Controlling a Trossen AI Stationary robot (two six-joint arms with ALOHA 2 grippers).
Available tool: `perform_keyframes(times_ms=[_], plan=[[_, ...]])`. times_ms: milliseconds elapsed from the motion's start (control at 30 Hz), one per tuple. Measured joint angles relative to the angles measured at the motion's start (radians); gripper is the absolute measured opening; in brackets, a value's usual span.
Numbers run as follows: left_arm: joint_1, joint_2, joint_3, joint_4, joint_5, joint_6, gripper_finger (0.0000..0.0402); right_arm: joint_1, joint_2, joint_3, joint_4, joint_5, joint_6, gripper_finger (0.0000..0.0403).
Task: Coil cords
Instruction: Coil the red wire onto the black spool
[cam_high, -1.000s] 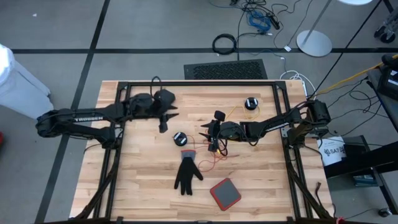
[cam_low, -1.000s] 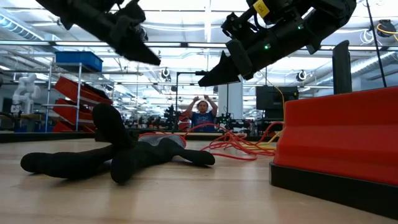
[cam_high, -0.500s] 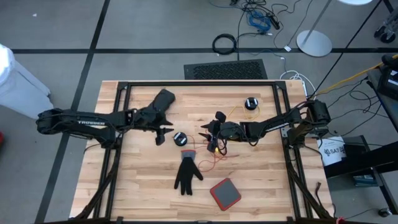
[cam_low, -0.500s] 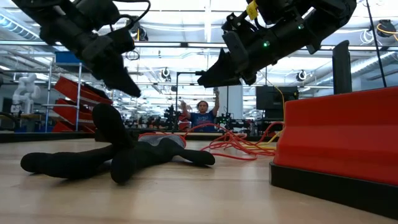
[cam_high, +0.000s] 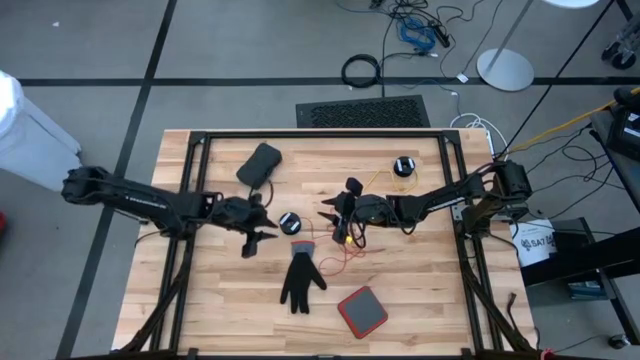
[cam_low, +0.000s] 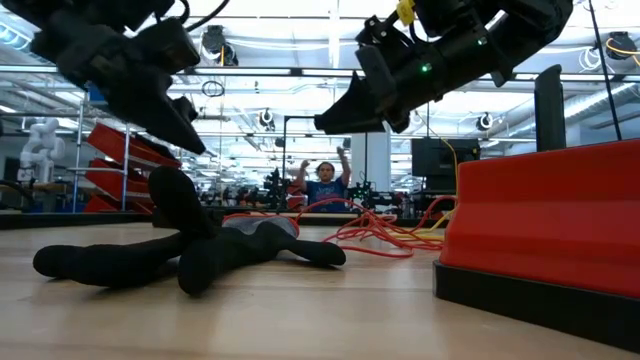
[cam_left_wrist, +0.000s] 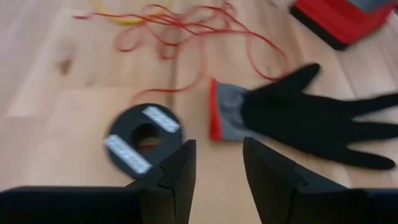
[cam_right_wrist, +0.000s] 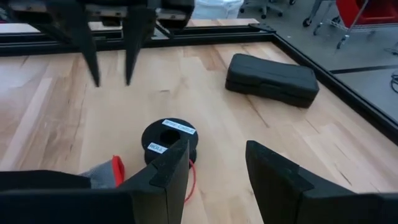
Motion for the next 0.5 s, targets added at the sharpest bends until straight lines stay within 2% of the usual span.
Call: perform_keyframes(times_ms=[133, 200, 267, 400, 500], plan=[[-0.073, 0.073, 0.0, 0.029, -0.029, 0.049, 0.014, 0.0, 0.011, 0.0, 0.007, -0.074, 0.001, 0.0146], [-0.103, 0.129, 0.0, 0.077, -0.087, 0.091, 0.014, 0.0, 0.027, 0.0, 0.018, -0.104, 0.004, 0.0146], [-0.132, 0.184, 0.0, 0.125, -0.173, 0.148, 0.014, 0.001, 0.043, 0.0, 0.016, -0.104, 0.004, 0.0146], [-0.191, 0.272, 0.0, 0.203, -0.411, 0.269, 0.014, 0.001, 0.082, 0.0, 0.021, -0.1, 0.014, 0.0146], [-0.22, 0.32, 0.0, 0.239, -0.519, 0.331, 0.014, 0.001, 0.108, 0.0, 0.029, -0.099, 0.021, 0.0146]])
